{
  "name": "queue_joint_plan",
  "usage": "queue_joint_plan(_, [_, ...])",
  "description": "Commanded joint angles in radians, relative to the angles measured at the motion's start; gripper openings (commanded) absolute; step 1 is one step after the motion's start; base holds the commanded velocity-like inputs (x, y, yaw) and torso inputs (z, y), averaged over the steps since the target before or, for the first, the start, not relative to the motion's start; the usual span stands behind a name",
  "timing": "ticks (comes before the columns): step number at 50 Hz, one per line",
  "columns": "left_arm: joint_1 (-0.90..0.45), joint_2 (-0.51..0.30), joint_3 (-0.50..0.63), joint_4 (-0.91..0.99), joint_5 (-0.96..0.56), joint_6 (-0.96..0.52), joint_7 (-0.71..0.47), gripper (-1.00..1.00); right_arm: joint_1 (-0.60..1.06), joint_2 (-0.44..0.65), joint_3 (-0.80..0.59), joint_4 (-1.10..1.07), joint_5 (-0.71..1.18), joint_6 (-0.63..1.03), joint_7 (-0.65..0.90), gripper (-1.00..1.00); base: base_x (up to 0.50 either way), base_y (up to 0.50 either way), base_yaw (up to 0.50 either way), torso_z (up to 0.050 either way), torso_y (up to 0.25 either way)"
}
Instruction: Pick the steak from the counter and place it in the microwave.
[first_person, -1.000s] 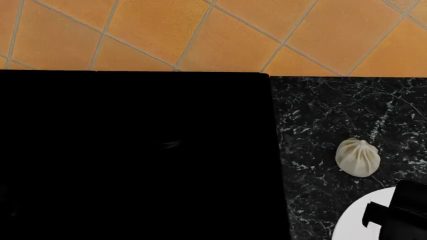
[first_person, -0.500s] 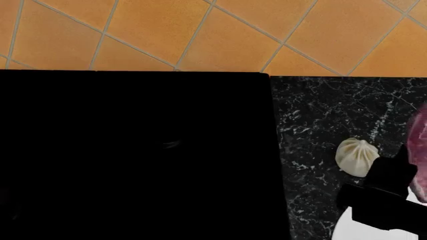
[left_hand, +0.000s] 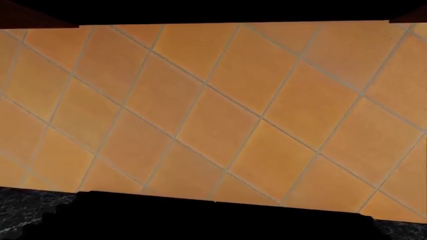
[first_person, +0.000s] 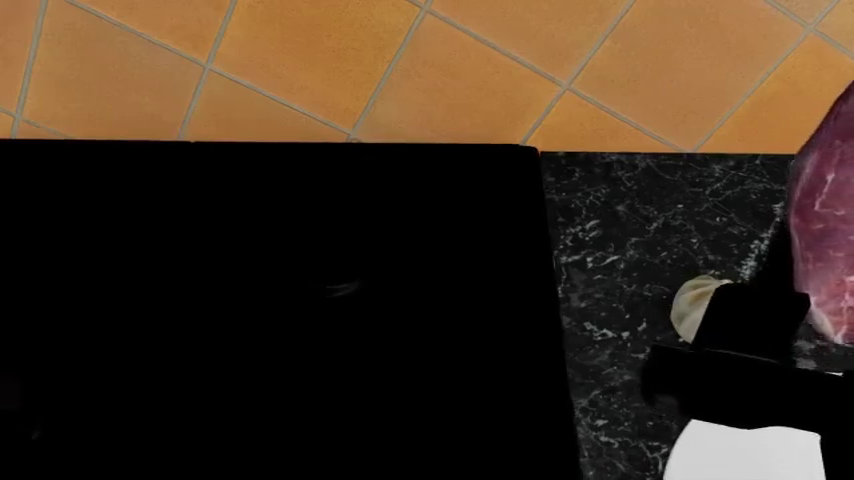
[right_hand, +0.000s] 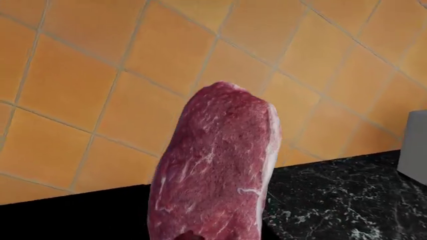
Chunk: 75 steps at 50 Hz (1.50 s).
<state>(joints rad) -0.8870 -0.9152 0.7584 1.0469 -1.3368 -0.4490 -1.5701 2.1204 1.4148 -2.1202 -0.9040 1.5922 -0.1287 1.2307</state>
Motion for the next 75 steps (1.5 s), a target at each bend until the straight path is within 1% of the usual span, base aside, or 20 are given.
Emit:
queue_joint_plan(1, [-0.008, -0.001, 0.011, 0.000, 0.004, 0.001, 0.000, 1.00, 0.070, -0.018, 0.064, -0.005, -0.007, 0.048, -0.022, -1.00, 0.00, 0.00, 0.00, 0.000, 0.000])
queue_joint_plan(4, [-0.018, -0.016, 0.034, 0.000, 0.011, 0.022, 0.000, 1.00, 0.072, -0.022, 0.073, -0.005, -0.006, 0.046, -0.023, -1.00, 0.00, 0.00, 0.00, 0.000, 0.000])
queue_joint_plan(24, [-0.072, -0.037, 0.104, 0.000, 0.017, 0.065, 0.000, 1.00, 0.149, -0.043, 0.182, -0.017, 0.084, 0.127, -0.034, -1.00, 0.00, 0.00, 0.00, 0.000, 0.000])
queue_joint_plan(32, [-0.072, -0.027, 0.092, 0.000, 0.011, 0.054, 0.000, 1.00, 0.144, -0.046, 0.212, -0.014, 0.091, 0.135, -0.045, -1.00, 0.00, 0.00, 0.00, 0.000, 0.000])
queue_joint_plan(39, [-0.051, 0.000, 0.037, 0.000, -0.009, 0.012, 0.000, 1.00, 0.152, -0.052, 0.243, -0.018, 0.100, 0.162, -0.034, -1.00, 0.00, 0.00, 0.00, 0.000, 0.000])
queue_joint_plan(44, [-0.045, 0.000, 0.036, 0.000, -0.004, 0.012, 0.000, 1.00, 0.134, -0.051, 0.251, -0.017, 0.089, 0.159, -0.033, -1.00, 0.00, 0.00, 0.00, 0.000, 0.002])
queue_joint_plan(51, [-0.039, -0.002, 0.039, 0.000, 0.004, 0.016, 0.000, 1.00, 0.117, -0.047, 0.261, -0.022, 0.088, 0.163, -0.034, -1.00, 0.00, 0.31, 0.00, 0.000, 0.000])
queue_joint_plan(68, [-0.055, -0.024, 0.087, 0.000, 0.024, 0.055, 0.000, 1.00, 0.094, -0.047, 0.291, -0.030, 0.089, 0.166, -0.034, -1.00, 0.00, 0.32, 0.00, 0.000, 0.000])
queue_joint_plan(75, [-0.063, -0.024, 0.082, 0.000, 0.013, 0.052, 0.000, 1.00, 0.087, -0.050, 0.303, -0.031, 0.094, 0.169, -0.034, -1.00, 0.00, 0.32, 0.00, 0.000, 0.000])
